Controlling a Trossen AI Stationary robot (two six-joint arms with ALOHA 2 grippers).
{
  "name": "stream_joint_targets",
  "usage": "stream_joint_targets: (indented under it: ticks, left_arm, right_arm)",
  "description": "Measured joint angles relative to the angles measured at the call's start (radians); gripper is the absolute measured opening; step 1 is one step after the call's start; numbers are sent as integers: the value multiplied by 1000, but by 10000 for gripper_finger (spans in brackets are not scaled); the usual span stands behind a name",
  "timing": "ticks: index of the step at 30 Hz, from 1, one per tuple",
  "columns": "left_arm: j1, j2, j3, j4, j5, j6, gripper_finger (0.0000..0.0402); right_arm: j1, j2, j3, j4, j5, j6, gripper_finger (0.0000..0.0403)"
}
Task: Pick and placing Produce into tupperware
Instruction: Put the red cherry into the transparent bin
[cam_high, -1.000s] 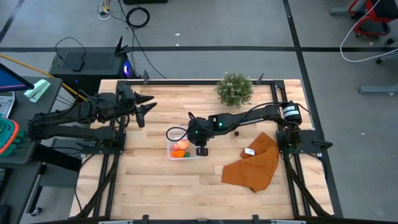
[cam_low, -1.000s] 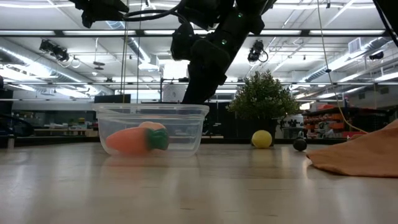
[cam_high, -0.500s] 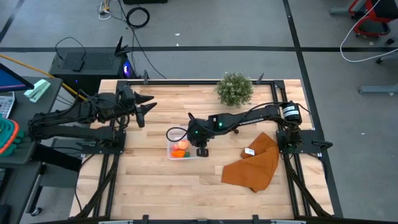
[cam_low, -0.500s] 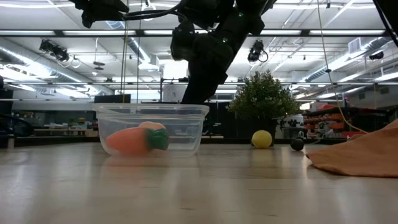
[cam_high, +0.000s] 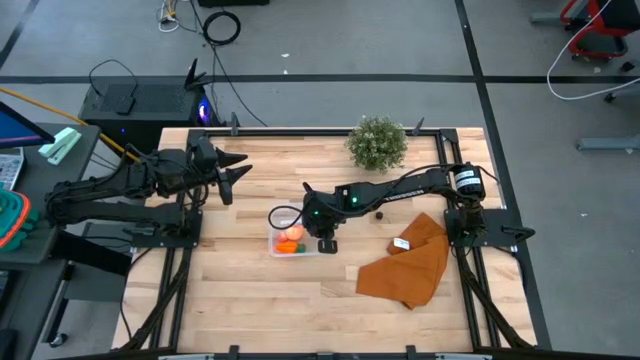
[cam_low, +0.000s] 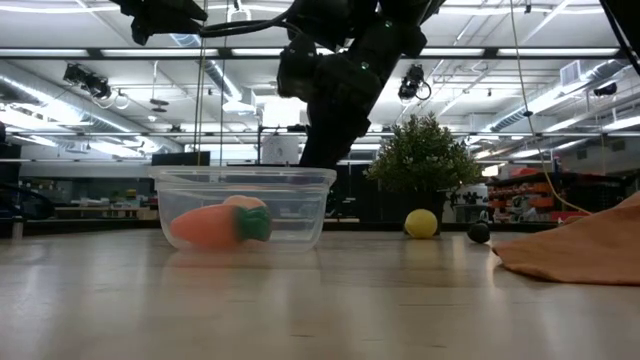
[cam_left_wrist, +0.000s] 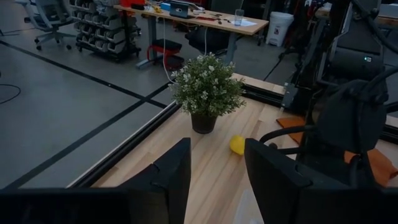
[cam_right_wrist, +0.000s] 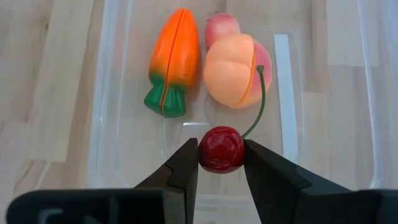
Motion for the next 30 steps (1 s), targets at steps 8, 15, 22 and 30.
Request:
stream_joint_targets:
  ticks: [8,15,22,30]
  left_arm:
    - [0,0,0,-2,0,0,160]
    - [0,0,0,-2,0,0,154]
    - [0,0,1,-4,0,0,157]
    - [0,0,1,-11,0,-3,152]
  right_arm:
    - [0,0,-1,3,4,-2,95]
    - [0,12,-1,17,3,-3,95]
    - [1,56,0,66,-4,33,95]
    - [0,61,1,94,-4,41,95]
